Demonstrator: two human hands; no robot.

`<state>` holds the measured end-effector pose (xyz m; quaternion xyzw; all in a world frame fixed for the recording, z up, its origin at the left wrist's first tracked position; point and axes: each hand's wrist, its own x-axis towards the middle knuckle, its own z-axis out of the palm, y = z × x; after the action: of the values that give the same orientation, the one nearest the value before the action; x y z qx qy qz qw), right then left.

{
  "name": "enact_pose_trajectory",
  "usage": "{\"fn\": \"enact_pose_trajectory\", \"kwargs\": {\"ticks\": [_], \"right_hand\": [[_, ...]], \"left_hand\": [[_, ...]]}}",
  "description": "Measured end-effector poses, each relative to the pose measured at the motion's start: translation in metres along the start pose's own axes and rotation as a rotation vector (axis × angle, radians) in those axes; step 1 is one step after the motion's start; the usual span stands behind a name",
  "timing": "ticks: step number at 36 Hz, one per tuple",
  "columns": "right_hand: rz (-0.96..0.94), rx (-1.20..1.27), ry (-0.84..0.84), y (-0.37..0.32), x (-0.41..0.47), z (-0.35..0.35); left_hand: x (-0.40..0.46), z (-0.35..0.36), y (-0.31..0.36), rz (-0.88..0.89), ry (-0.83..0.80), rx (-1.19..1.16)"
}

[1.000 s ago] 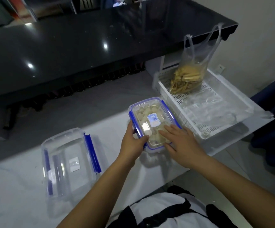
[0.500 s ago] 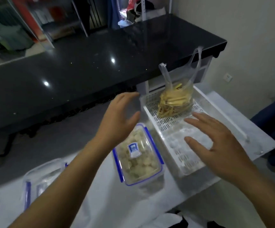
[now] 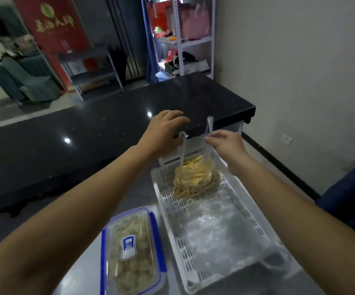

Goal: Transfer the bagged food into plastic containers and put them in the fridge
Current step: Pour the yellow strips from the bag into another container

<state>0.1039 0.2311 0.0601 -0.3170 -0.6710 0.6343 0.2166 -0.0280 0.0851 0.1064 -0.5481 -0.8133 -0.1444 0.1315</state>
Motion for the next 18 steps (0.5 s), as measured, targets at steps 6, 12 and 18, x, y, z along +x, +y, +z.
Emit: {"fn": "enact_pose_trajectory", "kwargs": {"ticks": [6, 12, 18], "right_hand": [[-0.156, -0.010, -0.203, -0.017, -0.011, 0.003], [-0.127, 0.093, -0.334, -0.025, -0.025, 0.000], [-0.147, 0.152, -0.348, -0.025, -0.036, 0.003]], "left_hand": [[0.007, 0.003, 0.009, -0.128, -0.047, -0.188], [0.000, 0.017, 0.013, -0.163, -0.141, -0.346], [-0.016, 0.013, 0.013, -0.264, -0.019, -0.639]]}}
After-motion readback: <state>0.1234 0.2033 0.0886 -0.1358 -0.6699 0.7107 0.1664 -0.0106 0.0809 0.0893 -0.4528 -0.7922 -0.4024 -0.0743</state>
